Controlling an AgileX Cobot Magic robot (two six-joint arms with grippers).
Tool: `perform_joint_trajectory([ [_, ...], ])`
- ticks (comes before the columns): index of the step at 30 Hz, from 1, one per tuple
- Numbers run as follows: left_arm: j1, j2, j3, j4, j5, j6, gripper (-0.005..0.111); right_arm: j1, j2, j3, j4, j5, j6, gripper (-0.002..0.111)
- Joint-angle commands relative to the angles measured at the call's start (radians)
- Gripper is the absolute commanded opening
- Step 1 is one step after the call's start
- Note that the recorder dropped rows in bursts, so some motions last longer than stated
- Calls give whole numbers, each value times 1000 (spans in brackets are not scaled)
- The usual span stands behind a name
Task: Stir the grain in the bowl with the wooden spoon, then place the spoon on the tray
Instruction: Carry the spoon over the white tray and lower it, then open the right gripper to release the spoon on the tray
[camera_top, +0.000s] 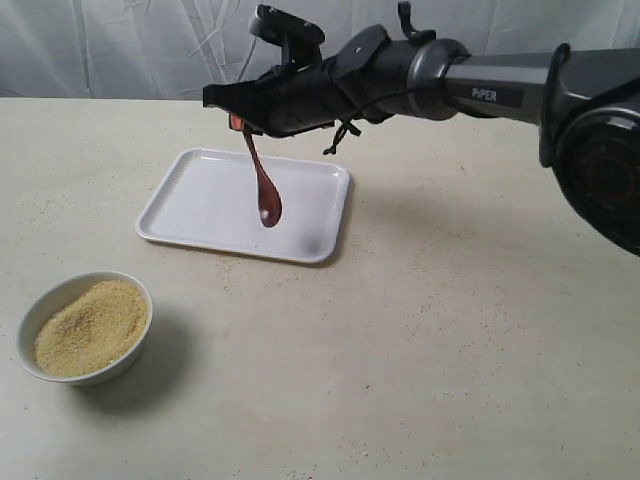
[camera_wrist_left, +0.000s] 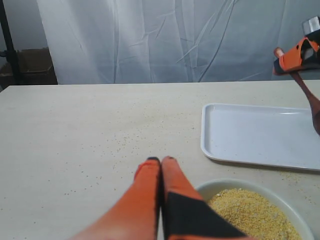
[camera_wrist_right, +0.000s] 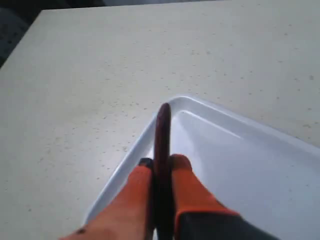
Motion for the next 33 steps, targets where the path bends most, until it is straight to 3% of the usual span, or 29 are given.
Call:
perform_joint_trajectory([
  [1, -4, -5, 3, 0, -20, 0, 0, -8, 55, 1, 21, -68, 40, -1],
  [8, -4, -5, 3, 0, -28, 0, 0, -8, 120, 1, 266, -132, 65, 3],
  [11, -4, -5, 3, 0, -28, 0, 0, -8, 131, 1, 286, -132, 65, 24],
  [15, -4, -5, 3, 0, -28, 0, 0, -8, 131, 1, 246, -128, 65, 60],
  [17, -4, -5, 3, 0, -28, 0, 0, -8, 129, 1, 223, -124, 65, 66],
  [25, -4, -5, 3, 0, -28, 0, 0, -27, 82, 1, 36, -10, 179, 65],
  [30, -4, -5, 3, 0, -28, 0, 0, -67, 12, 1, -189, 265, 220, 64],
  [33, -4, -5, 3, 0, -28, 0, 0, -87, -38, 1, -244, 472, 247, 50],
])
